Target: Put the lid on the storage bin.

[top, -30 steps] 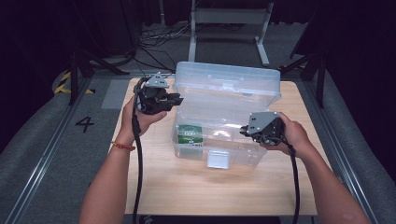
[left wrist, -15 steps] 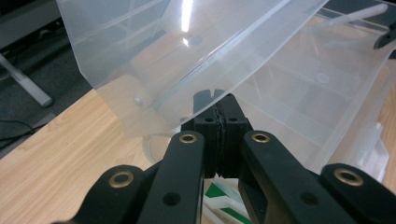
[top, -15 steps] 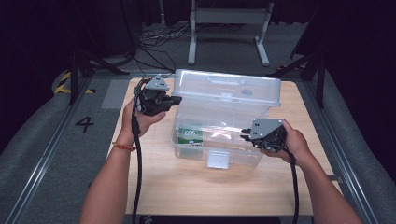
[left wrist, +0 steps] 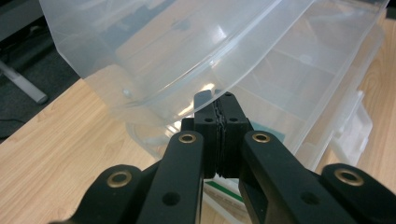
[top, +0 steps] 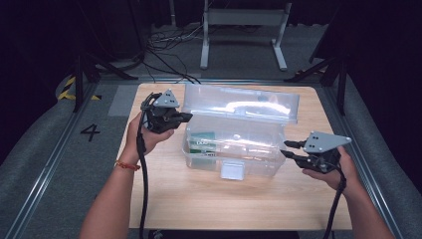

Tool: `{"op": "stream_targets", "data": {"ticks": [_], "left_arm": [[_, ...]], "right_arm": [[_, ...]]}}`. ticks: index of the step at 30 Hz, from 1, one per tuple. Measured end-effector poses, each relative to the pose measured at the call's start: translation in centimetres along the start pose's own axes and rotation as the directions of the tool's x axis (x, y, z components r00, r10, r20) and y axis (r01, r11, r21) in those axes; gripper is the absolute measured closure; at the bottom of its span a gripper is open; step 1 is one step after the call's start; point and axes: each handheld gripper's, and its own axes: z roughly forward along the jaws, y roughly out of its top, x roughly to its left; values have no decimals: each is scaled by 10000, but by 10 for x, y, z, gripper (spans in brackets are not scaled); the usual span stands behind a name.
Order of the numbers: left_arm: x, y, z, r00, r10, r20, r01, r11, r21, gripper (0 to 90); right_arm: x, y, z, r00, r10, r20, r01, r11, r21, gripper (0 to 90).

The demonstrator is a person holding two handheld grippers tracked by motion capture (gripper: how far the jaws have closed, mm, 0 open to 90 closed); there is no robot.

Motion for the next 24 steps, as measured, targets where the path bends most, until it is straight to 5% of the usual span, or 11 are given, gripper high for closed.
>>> {"op": "stream_targets", "data": {"ticks": [10,24], "left_arm": [[-9,-12,3,9992,384,134,-391,9973,624,890],[-20,-30,3,9979,535,369,-581,9892,1348,890]], "right_arm": [[0,-44,-10,9925,1220,72,-1221,9925,96,569],[4,-72,1,9848,1735,-74,-1729,9835,525,547]]}}
